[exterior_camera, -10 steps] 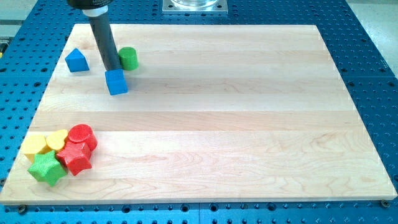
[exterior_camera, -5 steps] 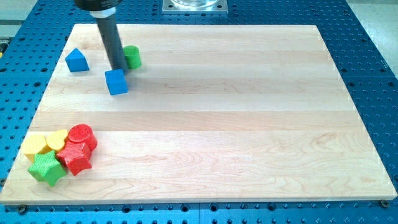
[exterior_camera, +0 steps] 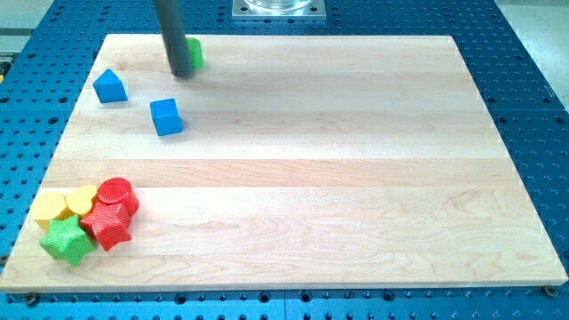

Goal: Push the green circle to the top left of the board

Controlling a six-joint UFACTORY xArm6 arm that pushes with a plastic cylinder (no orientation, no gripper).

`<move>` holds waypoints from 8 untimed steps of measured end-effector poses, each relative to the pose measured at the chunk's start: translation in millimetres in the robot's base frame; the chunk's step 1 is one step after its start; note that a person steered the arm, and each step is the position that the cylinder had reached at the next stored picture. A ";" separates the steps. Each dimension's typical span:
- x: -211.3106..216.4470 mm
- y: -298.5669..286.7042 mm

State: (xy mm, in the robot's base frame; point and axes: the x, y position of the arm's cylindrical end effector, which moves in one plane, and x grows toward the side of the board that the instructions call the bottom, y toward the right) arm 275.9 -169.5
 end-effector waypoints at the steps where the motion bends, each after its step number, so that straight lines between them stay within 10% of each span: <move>1: 7.7 46.1; 4: -8.1 -38.3; 8: -41.0 7.1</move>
